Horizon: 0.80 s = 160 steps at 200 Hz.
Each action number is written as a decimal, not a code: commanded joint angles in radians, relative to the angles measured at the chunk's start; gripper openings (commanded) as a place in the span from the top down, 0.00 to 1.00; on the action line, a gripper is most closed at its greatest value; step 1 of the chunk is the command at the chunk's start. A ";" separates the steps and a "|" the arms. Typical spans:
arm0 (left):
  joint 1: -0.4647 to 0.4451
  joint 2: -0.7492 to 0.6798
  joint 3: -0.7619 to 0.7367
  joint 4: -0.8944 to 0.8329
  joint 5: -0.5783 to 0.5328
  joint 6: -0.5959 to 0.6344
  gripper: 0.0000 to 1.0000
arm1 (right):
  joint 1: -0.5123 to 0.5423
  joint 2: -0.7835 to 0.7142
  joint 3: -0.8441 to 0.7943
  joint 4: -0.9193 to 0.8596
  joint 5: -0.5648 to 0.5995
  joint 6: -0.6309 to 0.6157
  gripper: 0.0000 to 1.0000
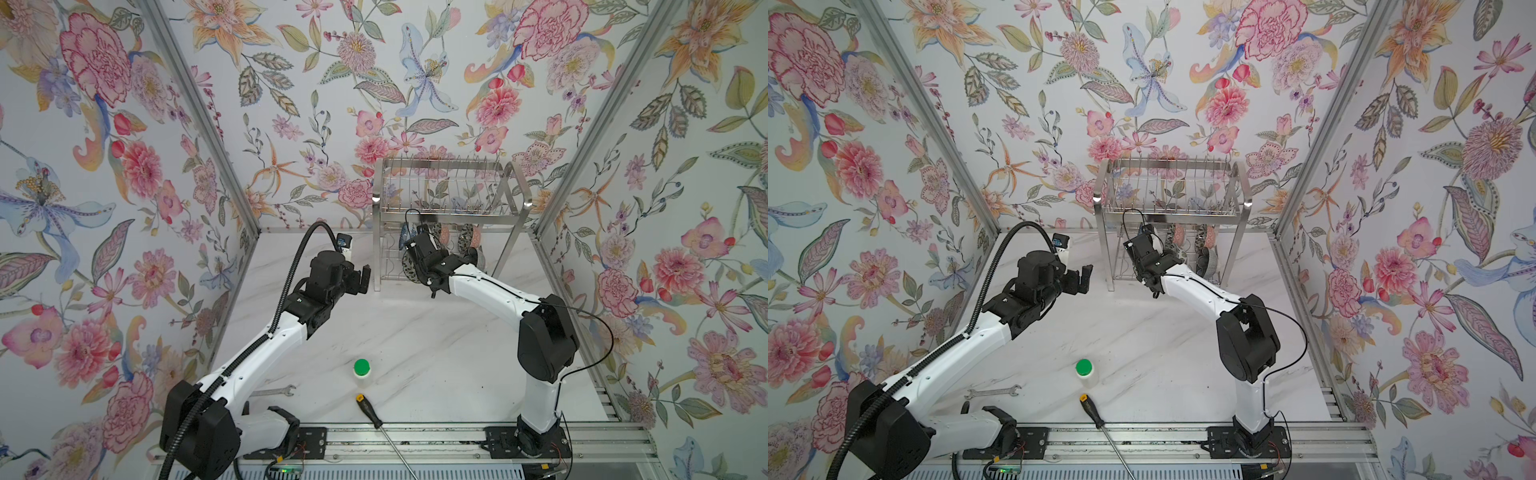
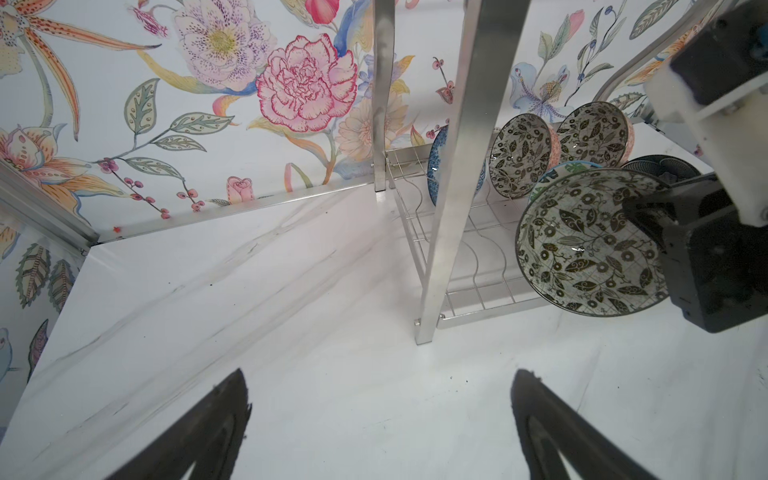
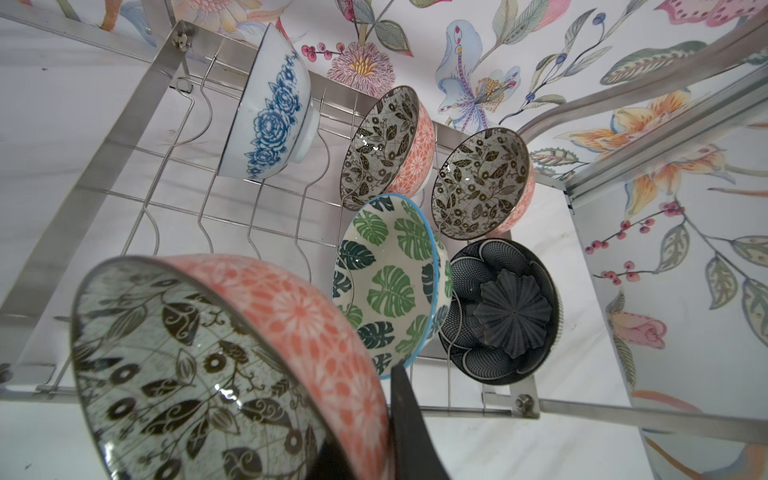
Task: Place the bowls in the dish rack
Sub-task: 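Open left gripper and draw it back while right gripper carries bowl to rack, then lower the olive-leaf bowl upright into a rack slot with right gripper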
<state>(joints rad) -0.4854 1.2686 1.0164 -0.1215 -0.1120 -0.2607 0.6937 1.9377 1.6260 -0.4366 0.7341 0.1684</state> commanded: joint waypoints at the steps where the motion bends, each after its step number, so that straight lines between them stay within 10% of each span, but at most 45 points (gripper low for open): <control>1: 0.018 -0.013 -0.015 -0.019 0.010 0.005 0.01 | 0.012 0.035 0.074 0.016 0.121 -0.062 1.00; 160: 0.067 -0.007 -0.018 -0.041 0.042 0.015 0.01 | 0.020 0.370 0.399 0.016 0.322 -0.291 1.00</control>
<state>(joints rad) -0.4355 1.2686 1.0008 -0.1390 -0.0826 -0.2600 0.7124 2.2814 1.9598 -0.4343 0.9901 -0.0776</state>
